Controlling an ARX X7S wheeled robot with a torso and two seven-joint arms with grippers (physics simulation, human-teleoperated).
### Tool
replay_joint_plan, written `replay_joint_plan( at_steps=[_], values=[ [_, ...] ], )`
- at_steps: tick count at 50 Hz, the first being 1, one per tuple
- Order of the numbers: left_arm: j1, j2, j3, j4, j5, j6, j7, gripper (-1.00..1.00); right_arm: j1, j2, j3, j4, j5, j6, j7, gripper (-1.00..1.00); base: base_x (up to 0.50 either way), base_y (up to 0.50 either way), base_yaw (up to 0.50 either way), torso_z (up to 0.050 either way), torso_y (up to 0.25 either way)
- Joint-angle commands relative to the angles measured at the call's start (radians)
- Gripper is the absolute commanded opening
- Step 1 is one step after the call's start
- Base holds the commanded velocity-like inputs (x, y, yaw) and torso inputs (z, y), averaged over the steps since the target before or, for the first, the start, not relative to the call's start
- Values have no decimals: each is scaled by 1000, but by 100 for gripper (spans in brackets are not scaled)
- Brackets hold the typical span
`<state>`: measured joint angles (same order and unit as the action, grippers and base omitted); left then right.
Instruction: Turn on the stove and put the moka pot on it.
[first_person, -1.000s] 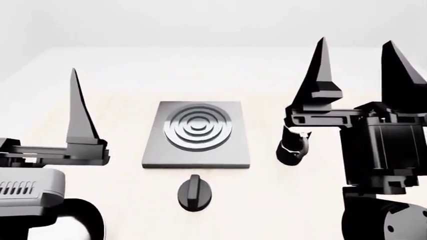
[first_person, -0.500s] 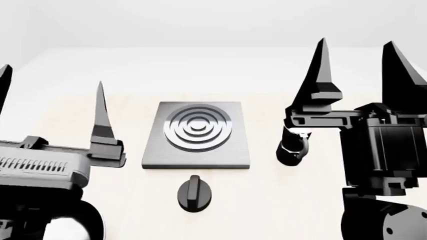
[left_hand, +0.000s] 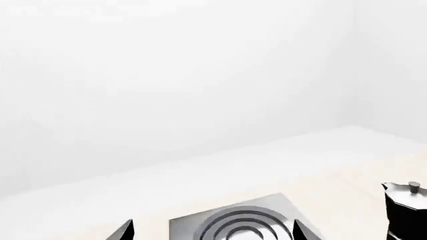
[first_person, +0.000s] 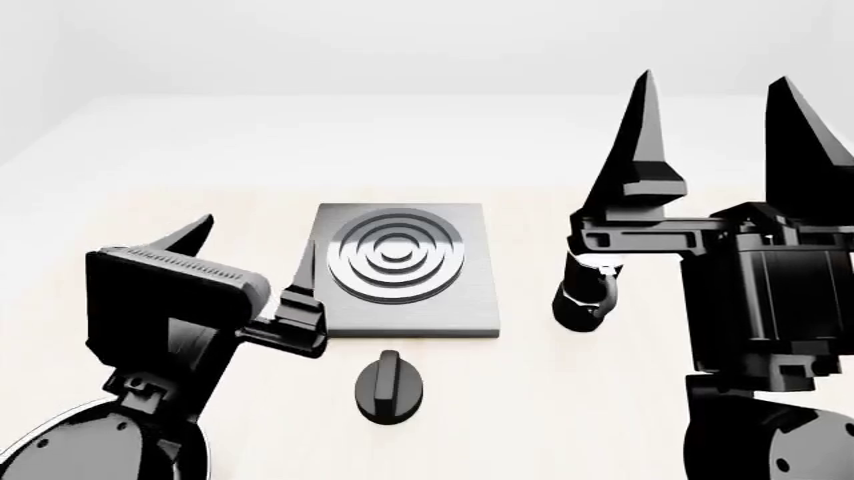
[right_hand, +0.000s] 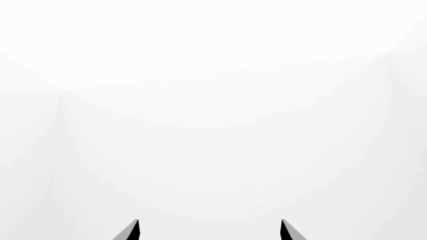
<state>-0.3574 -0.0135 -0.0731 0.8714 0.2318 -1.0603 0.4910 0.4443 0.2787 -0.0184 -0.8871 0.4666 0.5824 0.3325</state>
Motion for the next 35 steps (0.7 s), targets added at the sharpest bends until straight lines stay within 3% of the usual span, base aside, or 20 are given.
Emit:
replay_joint_plan(
  at_steps=[1,16,35],
  values=[
    [-7,1,-41,-81,-155,-118,-18,100,6,10,-5,-4,14,1,14,100,0,0,0,0,0],
    [12,8,-110,-150,-448,-261,-125,100,8,24,-13,-4,29,-6,28,100,0,0,0,0,0],
    [48,4,-85,-141,-659,-348,-242,100,8,37,-27,-4,42,-18,45,100,0,0,0,0,0]
  ],
)
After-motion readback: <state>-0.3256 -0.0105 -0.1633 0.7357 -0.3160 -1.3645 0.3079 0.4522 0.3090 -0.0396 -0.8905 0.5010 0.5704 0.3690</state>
